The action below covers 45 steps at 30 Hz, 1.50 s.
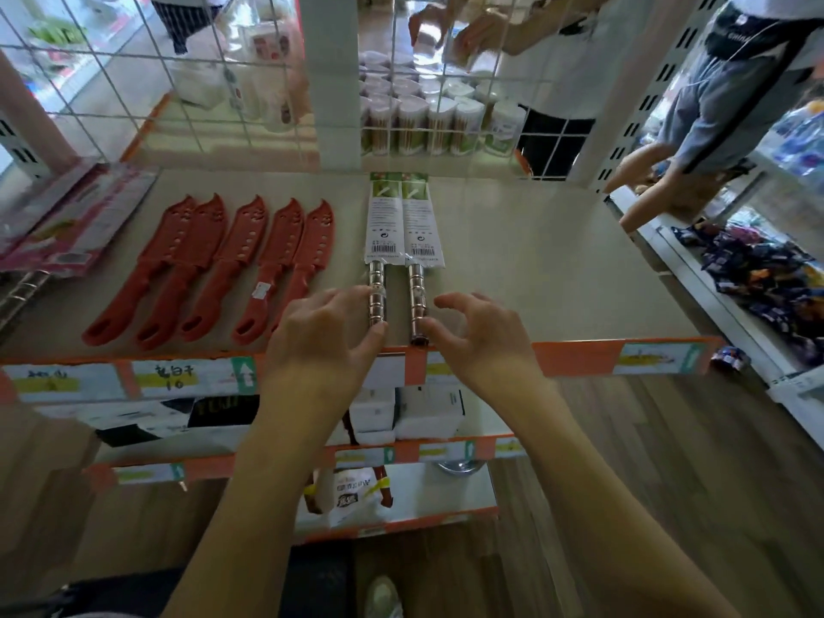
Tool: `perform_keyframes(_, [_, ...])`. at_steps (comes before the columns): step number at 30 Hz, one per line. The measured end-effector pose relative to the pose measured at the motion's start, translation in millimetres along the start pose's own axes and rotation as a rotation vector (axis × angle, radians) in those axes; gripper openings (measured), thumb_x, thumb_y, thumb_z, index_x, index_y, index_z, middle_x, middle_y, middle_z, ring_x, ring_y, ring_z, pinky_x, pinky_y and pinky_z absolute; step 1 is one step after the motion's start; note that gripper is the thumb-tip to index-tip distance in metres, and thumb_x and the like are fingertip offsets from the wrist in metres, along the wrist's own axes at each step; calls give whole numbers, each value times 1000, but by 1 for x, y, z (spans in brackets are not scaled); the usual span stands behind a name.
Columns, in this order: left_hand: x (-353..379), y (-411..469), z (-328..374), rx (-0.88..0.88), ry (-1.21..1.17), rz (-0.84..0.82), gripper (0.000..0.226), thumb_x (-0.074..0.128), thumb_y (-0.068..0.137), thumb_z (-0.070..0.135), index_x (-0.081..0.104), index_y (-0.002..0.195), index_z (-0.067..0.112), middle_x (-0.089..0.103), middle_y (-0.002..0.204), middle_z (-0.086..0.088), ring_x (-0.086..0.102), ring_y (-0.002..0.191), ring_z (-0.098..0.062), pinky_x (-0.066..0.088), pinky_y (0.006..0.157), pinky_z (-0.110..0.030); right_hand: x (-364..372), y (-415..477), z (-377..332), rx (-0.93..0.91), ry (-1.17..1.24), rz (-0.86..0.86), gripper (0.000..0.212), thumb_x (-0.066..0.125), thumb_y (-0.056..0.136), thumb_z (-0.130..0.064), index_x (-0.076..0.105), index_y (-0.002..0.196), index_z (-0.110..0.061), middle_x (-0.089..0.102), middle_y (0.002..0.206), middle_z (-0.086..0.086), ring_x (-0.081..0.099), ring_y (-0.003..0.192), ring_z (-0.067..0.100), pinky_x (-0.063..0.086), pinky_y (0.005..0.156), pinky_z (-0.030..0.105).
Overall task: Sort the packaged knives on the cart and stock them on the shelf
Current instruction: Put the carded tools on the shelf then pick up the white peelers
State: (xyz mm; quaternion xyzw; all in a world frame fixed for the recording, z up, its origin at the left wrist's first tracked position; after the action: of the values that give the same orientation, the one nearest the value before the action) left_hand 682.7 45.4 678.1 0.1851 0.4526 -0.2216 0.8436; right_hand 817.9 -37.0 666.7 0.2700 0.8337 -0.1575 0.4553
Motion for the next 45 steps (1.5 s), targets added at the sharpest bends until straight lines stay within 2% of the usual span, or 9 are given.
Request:
perform_keyframes(6, [-17,-30,6,60,-1,48,53,57,87,37,43,137,26,42,145,-4,32,137,-22,28,110,-33,-5,-36,-5,-64,15,-20,45,54,91,-37,51,132,-20,49,139,3,47,126,19,37,100,26])
perform_keyframes(14, [-22,-130,11,91,210,142,74,49,88,50,20,147,16,20,156,-3,9,146,-22,14,117,-41,-15,-134,13,-124,-28,-1,50,52,93,-31,40,141,-19,38,149,0,37,135,16,28,103,21])
perform_keyframes(18, [17,-194,-11,47,226,-16,77,46,90,49,8,149,18,4,159,0,1,147,-18,9,117,-40,20,-193,45,-26,-11,-120,54,52,93,-30,36,143,-18,36,150,5,40,133,24,33,107,32])
perform_keyframes(21, [35,-241,-38,3,225,-146,78,45,90,50,6,149,17,-1,159,1,-3,147,-18,5,117,-40,48,-240,52,1,-36,-208,53,51,93,-30,36,143,-17,40,147,8,41,132,27,35,105,33])
perform_keyframes(28, [25,-345,-105,-78,174,-145,76,43,91,49,9,150,15,6,159,-3,6,147,-21,17,117,-45,115,-340,13,-42,-32,-359,52,48,94,-28,35,143,-17,39,148,9,42,131,29,40,102,37])
perform_keyframes(32, [26,-391,-145,-116,175,-214,76,42,91,52,8,150,18,6,159,-2,10,146,-21,21,115,-46,149,-381,-11,-48,-78,-420,44,48,93,-20,44,136,-12,49,139,11,50,122,30,43,97,37])
perform_keyframes(37, [7,-433,-205,-278,110,-252,74,44,91,48,11,149,16,9,158,-2,14,144,-25,19,116,-42,196,-419,-37,-28,-74,-438,43,47,95,-22,42,136,-13,47,140,11,48,124,28,42,95,33])
perform_keyframes(41, [-9,-469,-270,-339,33,-281,67,50,90,42,24,145,15,26,153,-6,28,139,-27,30,110,-45,245,-448,-61,66,19,-421,48,48,93,-25,39,139,-16,53,134,10,53,115,26,45,89,33])
perform_keyframes(45, [-21,-492,-341,-401,15,-319,68,51,89,42,24,145,14,31,151,-9,33,136,-31,31,109,-49,298,-473,-94,97,12,-444,40,52,93,-23,47,131,-13,54,130,11,53,114,26,45,88,32])
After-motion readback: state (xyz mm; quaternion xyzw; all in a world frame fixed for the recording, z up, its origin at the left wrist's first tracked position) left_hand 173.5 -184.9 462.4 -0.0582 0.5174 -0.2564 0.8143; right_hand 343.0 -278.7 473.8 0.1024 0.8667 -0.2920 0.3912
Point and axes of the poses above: each hand's wrist, its own y-axis towards the middle knuckle, its own x-axis out of the palm, z = x × y, the point moved 9 cm from there along y, towards the middle knuckle
